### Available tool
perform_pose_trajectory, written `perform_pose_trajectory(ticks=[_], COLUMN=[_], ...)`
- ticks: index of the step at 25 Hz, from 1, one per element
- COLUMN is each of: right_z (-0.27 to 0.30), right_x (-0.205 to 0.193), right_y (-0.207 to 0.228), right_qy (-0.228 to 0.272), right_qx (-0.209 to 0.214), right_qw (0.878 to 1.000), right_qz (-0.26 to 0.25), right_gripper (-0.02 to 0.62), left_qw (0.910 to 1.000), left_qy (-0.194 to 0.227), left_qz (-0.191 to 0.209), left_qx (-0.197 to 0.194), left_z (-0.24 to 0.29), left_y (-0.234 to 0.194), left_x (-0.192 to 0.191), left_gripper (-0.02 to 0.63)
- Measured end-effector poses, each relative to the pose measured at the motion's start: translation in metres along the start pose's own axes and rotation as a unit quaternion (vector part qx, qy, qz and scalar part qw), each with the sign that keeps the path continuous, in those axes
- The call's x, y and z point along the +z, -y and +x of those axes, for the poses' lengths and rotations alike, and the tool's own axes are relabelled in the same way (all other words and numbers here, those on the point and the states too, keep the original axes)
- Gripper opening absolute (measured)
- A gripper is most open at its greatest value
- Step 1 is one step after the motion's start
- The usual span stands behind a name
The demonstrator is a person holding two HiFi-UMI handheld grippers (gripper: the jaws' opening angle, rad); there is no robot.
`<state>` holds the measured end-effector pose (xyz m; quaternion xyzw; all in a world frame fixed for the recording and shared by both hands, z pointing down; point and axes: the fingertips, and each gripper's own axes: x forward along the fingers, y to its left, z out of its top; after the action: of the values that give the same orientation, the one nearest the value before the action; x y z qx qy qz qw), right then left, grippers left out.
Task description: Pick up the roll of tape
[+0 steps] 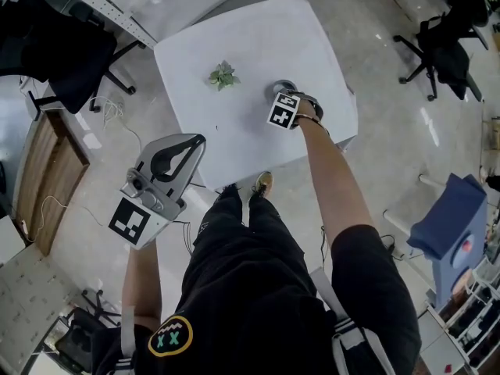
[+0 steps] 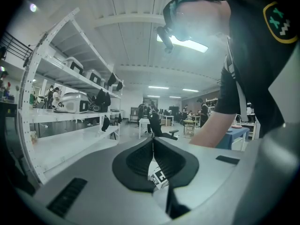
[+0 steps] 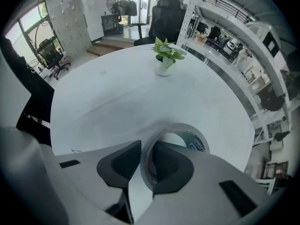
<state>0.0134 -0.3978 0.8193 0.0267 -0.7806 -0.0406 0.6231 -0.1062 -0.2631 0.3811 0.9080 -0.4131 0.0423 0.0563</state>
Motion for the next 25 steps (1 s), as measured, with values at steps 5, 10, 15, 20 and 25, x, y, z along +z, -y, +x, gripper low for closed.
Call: perform_pose_trajectory(ticks=[5,10,15,20,25], right_z=[-0.001,-0.007,-0.034,-0.083,-0.152], right_x=[0.0,0.001,0.019,0.039,0.06], right_y=[-0.002,-0.005,0.0,0.001,-0.007], right_qy=[-0.007,0.006,0.055,0.123,0.203], right_qx=[0.006,0.0,-0.019,-0.048,-0.086], right_qw=[1.0,1.0,0.998,0.989,0.97], right_qz=[-0.011,-0.002,0.029,0.069,0.099], right_gripper=[0.089,0.08,0.075,0.074,0.074], left_qw=[1.0,1.0,0.9998,0.9993,0.9976], left_qy=[-0.001,0.001,0.009,0.021,0.037], left_qz=[0.0,0.005,0.011,0.019,0.038], left_qx=[0.0,-0.004,-0.012,-0.025,-0.044], left_z=[0.0,-0.001,0.0,0.002,0.002], left_y=[0.001,0.003,0.005,0.011,0.019], left_x=[0.001,0.002,0.007,0.015,0.025], left_gripper=[0.02,0.02,0.02,0.02,0.02])
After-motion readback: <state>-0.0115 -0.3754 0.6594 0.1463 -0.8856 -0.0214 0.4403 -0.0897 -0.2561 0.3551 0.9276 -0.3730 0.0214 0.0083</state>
